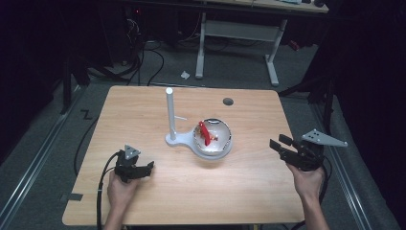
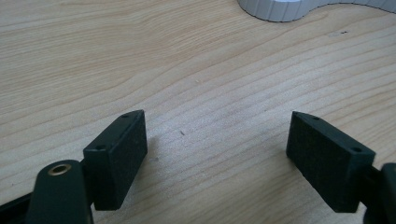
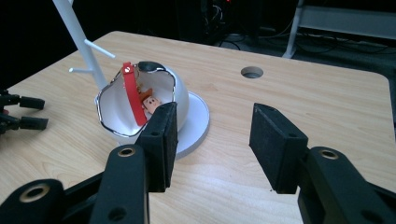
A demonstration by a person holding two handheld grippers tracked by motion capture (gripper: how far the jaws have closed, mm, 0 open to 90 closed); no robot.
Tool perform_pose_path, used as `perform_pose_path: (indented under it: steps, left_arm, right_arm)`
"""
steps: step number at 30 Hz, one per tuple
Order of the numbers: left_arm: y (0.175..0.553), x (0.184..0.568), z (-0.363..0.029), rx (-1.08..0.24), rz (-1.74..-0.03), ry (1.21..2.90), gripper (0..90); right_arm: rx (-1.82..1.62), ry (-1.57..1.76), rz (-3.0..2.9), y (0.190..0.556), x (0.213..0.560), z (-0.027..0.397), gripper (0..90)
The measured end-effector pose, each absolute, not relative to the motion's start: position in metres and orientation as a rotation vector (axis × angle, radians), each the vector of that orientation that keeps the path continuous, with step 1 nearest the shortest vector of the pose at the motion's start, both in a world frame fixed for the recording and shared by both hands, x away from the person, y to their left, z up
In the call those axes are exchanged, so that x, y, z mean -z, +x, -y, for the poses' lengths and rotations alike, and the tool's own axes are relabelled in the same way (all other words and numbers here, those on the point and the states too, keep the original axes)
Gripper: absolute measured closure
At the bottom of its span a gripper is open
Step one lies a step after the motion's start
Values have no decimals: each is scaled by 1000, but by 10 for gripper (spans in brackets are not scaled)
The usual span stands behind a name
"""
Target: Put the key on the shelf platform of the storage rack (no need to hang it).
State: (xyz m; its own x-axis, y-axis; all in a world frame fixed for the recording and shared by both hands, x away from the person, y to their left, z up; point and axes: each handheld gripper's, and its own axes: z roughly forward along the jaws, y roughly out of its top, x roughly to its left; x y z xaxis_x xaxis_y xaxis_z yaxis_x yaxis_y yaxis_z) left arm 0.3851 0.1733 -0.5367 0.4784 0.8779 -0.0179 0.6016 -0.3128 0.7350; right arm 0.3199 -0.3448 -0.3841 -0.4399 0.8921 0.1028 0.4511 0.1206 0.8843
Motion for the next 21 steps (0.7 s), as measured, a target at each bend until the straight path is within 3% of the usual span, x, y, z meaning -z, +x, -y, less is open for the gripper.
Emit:
perform_pose_path:
  steps: [21]
  left_arm:
    - [385, 537, -173, -513, -1220, 2036, 208]
  right_arm:
    - [-1299, 1342, -1957, 312, 422, 340, 509]
